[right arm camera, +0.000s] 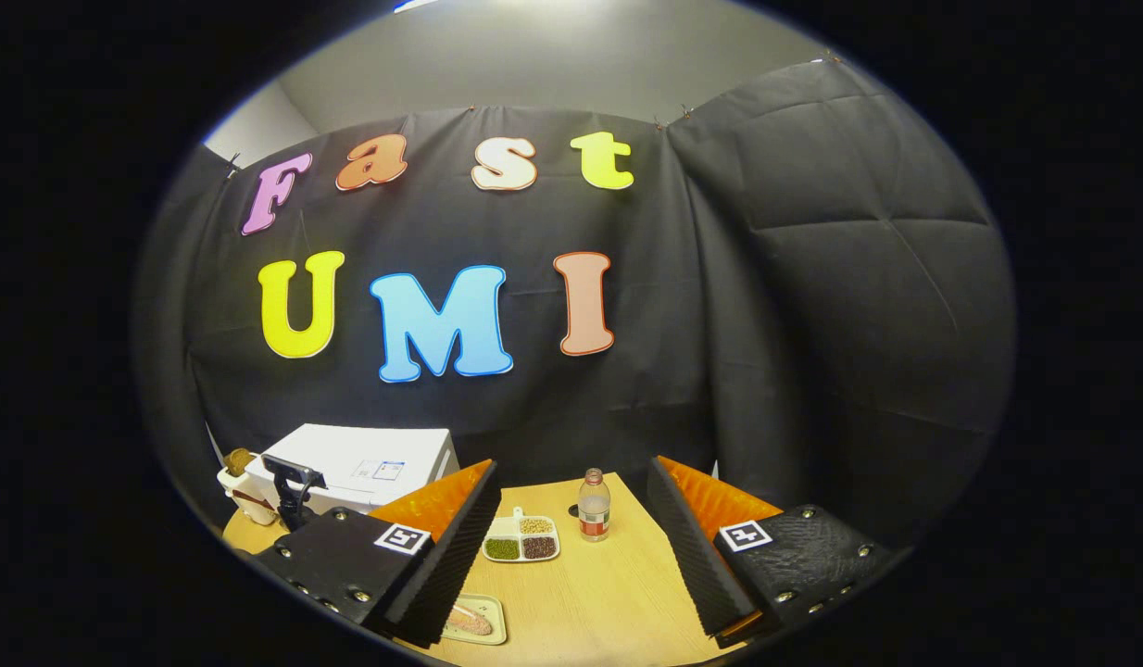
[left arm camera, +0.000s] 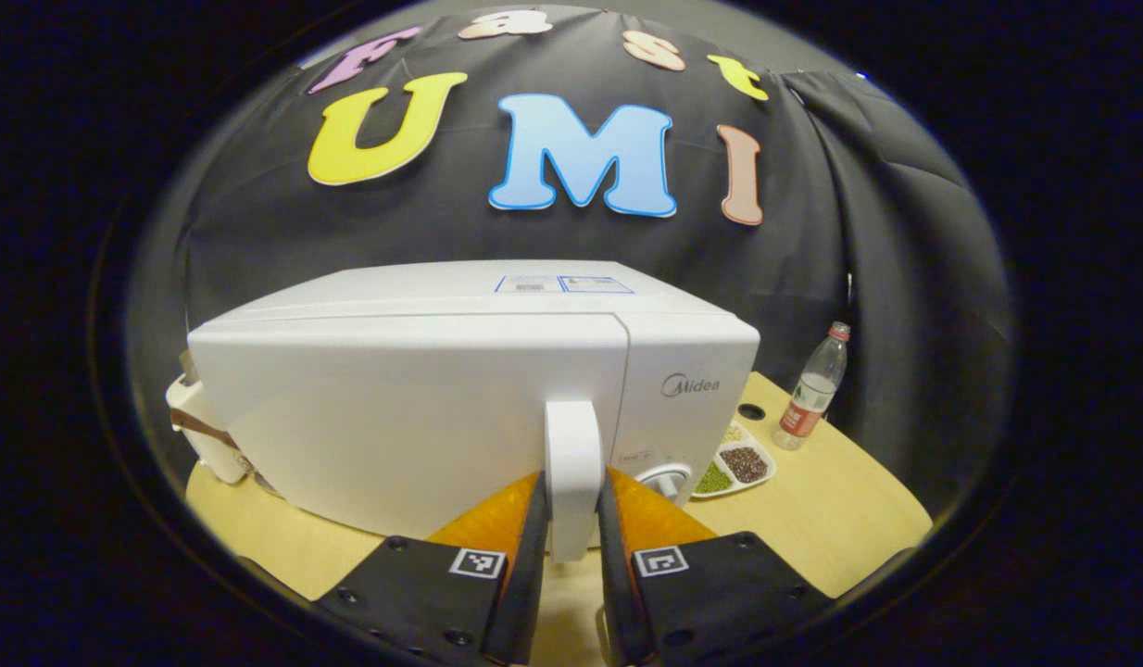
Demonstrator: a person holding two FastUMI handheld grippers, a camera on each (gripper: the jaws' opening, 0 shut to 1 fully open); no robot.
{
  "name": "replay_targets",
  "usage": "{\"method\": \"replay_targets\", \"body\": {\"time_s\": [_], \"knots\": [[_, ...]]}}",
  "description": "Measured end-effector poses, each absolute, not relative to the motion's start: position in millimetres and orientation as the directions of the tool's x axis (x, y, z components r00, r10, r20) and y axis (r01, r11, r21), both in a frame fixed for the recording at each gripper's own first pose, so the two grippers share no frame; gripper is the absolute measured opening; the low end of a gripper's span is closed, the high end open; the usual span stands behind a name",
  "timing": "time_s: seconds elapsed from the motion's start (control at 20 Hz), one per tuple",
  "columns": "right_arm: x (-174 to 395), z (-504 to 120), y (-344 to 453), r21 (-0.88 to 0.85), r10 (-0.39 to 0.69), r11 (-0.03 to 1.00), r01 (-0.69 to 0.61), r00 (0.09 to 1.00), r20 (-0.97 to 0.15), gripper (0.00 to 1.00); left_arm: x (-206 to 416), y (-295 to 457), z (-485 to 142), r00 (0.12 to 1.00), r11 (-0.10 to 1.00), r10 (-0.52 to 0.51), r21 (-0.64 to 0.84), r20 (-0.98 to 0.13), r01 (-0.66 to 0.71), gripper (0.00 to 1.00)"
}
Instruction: Open the microwave oven with the left hand, put the food in, and close the microwave oven.
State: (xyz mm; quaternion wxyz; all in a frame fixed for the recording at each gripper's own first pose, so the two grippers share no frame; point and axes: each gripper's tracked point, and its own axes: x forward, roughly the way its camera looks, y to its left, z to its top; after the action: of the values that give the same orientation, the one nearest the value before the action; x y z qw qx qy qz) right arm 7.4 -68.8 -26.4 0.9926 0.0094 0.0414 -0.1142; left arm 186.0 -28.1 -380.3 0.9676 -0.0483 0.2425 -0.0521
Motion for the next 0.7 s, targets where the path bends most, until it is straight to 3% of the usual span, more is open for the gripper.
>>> {"method": "replay_targets", "body": {"time_s": [0.25,0.45,0.7], "knots": [[2,-30,-72,0.007,-0.224,0.974,0.225,0.971,-0.086,0.98,181,-28,-378,0.867,0.988,-0.142,-0.121,-0.477,0.095,0.2],[-3,-30,-80,0.01,-0.236,0.971,0.238,0.968,-0.081,0.98,179,-28,-377,0.862,0.989,-0.126,-0.129,-0.491,0.072,0.19],[-2,-41,-85,0.048,-0.241,0.968,0.247,0.965,-0.106,0.97,111,-16,-373,0.863,0.989,-0.144,-0.104,-0.485,0.107,0.21]]}}
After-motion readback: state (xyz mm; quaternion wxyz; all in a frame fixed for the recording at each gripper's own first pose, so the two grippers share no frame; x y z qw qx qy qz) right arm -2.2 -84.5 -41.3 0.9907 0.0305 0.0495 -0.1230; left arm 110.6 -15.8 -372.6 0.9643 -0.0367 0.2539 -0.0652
